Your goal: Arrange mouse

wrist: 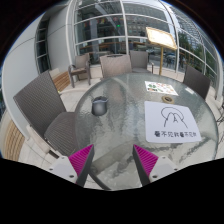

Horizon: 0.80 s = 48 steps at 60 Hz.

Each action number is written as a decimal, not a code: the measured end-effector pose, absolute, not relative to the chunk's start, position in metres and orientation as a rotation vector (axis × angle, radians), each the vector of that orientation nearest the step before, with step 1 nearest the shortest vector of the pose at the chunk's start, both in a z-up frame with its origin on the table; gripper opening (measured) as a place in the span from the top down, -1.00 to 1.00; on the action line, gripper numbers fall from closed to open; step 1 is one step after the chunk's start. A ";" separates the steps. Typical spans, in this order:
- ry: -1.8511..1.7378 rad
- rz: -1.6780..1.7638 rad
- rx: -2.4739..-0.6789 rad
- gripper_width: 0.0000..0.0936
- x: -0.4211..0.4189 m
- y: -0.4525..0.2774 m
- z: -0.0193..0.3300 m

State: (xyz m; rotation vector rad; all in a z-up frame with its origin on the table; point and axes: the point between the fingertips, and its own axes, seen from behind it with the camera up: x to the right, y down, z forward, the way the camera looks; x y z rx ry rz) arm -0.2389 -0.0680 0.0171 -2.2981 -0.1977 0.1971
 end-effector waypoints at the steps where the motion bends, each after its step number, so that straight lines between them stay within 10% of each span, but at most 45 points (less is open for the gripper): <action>1: -0.198 0.197 -2.302 -0.65 -0.246 -0.062 0.015; 30: -0.158 0.172 -2.285 -0.61 -0.344 0.130 -0.002; 37: -0.131 0.120 -2.324 -0.03 -0.335 0.140 -0.014; 48: -0.136 0.093 -2.343 0.35 -0.334 0.140 -0.016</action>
